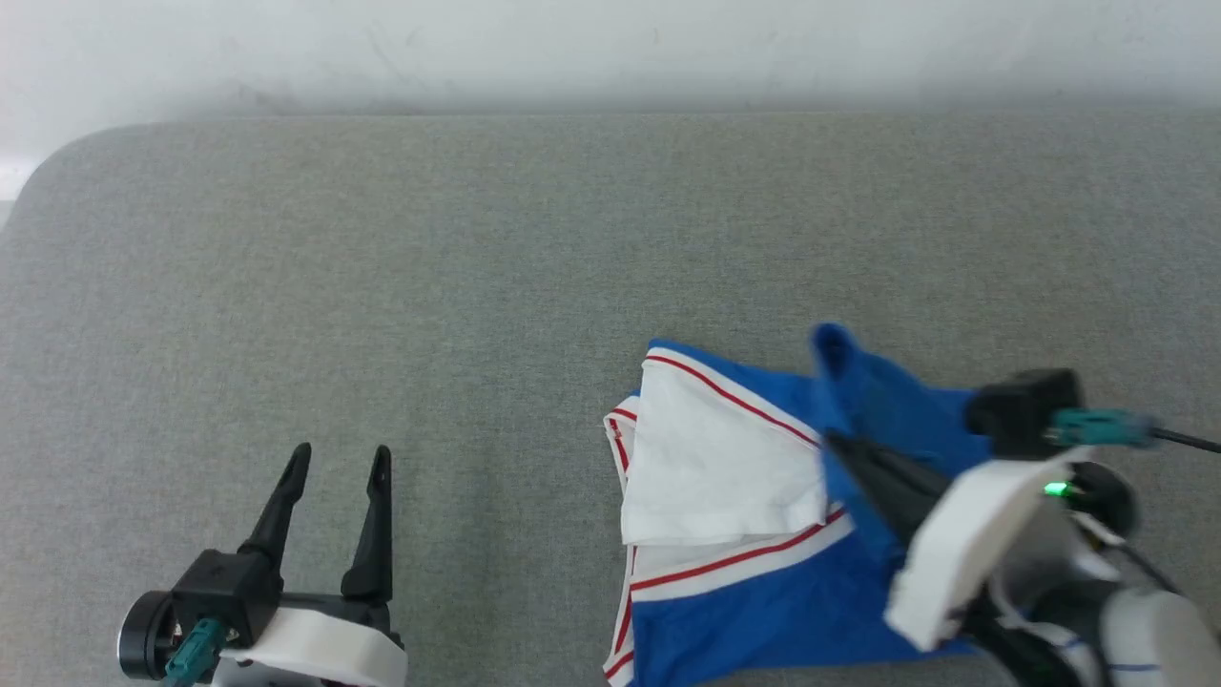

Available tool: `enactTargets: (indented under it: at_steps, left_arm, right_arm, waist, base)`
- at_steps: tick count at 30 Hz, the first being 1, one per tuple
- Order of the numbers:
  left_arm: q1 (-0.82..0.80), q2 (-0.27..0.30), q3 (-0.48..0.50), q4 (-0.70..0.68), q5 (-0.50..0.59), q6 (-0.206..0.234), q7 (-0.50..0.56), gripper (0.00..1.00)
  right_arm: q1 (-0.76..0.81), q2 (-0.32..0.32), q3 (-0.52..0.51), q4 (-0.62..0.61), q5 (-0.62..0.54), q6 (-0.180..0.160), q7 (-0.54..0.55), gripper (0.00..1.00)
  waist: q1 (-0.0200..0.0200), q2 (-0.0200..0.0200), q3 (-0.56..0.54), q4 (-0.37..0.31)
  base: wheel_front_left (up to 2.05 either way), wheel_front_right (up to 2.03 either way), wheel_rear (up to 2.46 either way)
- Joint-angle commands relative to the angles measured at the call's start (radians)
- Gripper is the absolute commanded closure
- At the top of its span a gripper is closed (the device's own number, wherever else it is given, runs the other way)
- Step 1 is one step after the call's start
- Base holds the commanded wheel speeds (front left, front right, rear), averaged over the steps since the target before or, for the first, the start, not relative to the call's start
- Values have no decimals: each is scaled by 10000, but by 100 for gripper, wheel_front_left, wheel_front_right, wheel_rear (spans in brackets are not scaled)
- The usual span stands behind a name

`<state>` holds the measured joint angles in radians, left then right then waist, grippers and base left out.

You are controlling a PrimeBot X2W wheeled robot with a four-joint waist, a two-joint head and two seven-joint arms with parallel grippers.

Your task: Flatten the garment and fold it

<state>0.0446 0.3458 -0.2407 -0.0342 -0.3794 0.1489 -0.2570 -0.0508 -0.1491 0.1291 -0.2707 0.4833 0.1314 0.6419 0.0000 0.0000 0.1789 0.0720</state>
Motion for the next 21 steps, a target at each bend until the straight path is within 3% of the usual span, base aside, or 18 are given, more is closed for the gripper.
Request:
enactTargets:
  at_steps: [1,8,14,19,20,21]
  left_arm:
    - [19,-95,30,71,-4,-89,-47,0]
    - [-117,-222,58,200,-19,-243,-47,0]
    - [-179,-473,27,433,-11,-406,-47,0]
    - [-219,-655,-30,649,21,-541,-47,0]
    - [-223,-687,-40,700,34,-575,-47,0]
    - [-226,-712,-43,749,45,-605,-47,0]
  right_arm:
    - [-341,214,508,75,-39,-7,-56,100]
    - [-1209,773,1832,1096,-327,-7,-562,100]
    - [-1643,968,1996,3089,-1038,-7,-997,100]
    - [-1781,983,2256,4429,-799,-7,-1557,100]
    - [-1826,984,2326,4748,-753,-7,-1697,96]
    - [-1874,985,2395,5058,-721,-7,-1816,80]
  waist:
    - [0,0,37,68]
    - [0,0,263,345]
    - [0,0,243,626]
    - [0,0,108,810]
    - [0,0,72,845]
    - [0,0,39,871]
  base:
    - [0,0,0]
    - [0,0,0]
    - [0,0,0]
    - [0,0,0]
    - [0,0,0]
    - [0,0,0]
